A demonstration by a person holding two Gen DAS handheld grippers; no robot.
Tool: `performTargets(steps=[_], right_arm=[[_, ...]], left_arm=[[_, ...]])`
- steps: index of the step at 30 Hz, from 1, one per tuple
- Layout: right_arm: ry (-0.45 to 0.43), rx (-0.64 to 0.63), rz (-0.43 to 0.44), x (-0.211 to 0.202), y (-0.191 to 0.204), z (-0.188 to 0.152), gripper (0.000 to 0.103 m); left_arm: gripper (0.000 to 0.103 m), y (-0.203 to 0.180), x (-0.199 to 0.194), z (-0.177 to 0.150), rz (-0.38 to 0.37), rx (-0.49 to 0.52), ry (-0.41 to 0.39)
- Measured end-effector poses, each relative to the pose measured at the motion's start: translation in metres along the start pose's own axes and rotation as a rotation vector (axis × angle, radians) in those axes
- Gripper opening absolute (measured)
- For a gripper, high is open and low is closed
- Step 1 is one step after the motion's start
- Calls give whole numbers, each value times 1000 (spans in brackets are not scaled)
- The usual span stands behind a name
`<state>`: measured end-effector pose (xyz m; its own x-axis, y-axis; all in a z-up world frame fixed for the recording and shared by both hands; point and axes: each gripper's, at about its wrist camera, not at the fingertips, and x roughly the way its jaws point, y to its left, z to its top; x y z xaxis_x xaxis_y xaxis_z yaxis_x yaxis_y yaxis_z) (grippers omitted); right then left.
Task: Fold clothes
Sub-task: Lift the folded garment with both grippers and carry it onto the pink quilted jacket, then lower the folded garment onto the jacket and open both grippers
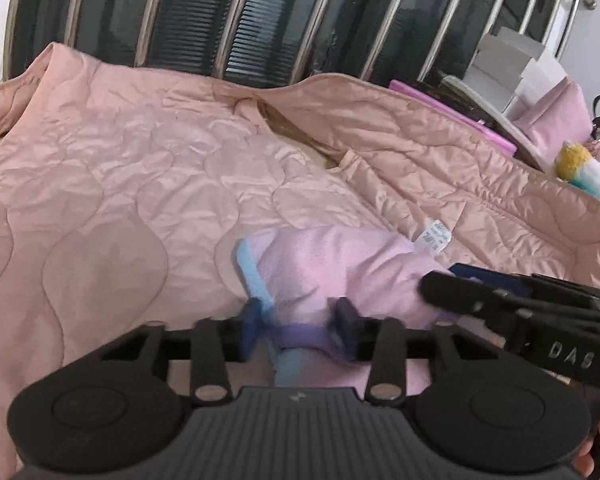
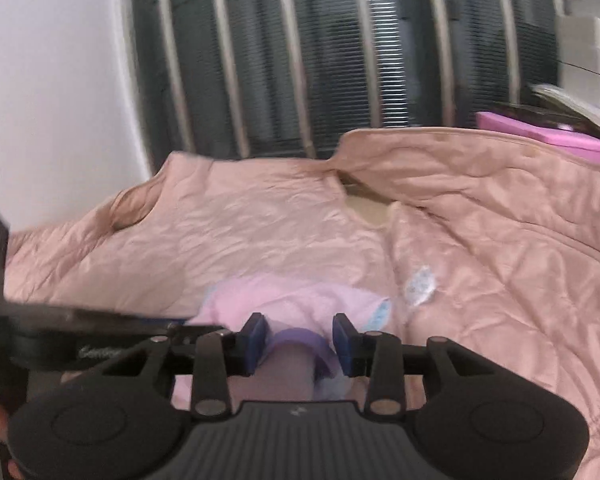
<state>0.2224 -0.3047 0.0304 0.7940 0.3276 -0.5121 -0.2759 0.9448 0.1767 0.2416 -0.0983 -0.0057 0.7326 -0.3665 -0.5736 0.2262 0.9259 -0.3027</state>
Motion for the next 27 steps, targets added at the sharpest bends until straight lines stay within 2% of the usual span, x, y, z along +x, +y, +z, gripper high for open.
performTargets(steps=[4, 7, 12, 13, 14, 15, 16, 17, 22, 27], right_arm=[[59, 64, -22, 5, -11, -17, 36], [73, 92, -24, 4, -14, -22, 39], [91, 101, -3, 3, -13, -29, 42], [90, 90, 3, 2, -11, -31, 42], [88, 82, 7, 2, -9, -32, 41], [84, 78, 8, 3, -8, -32, 37], [79, 76, 13, 4, -7, -32, 22], [75, 76, 21, 5, -5, -32, 16], [10, 71, 5, 10, 0, -21, 9], [-130, -54, 18, 8, 16, 1, 8]], left_arm=[[57, 0, -2, -2, -2, -9, 2], [60, 1, -2, -2, -16, -22, 11], [62, 0, -2, -3, -120, -41, 53], [53, 0, -2, -3, -137, -46, 60], [38, 0, -2, -4, -137, -53, 60], [33, 1, -1, -4, -139, -60, 60], [22, 2, -1, -5, -147, -77, 56], [19, 4, -1, -5, -158, -96, 51], [12, 11, 3, 2, -157, -165, 0], [12, 9, -4, 25, -115, -136, -107]])
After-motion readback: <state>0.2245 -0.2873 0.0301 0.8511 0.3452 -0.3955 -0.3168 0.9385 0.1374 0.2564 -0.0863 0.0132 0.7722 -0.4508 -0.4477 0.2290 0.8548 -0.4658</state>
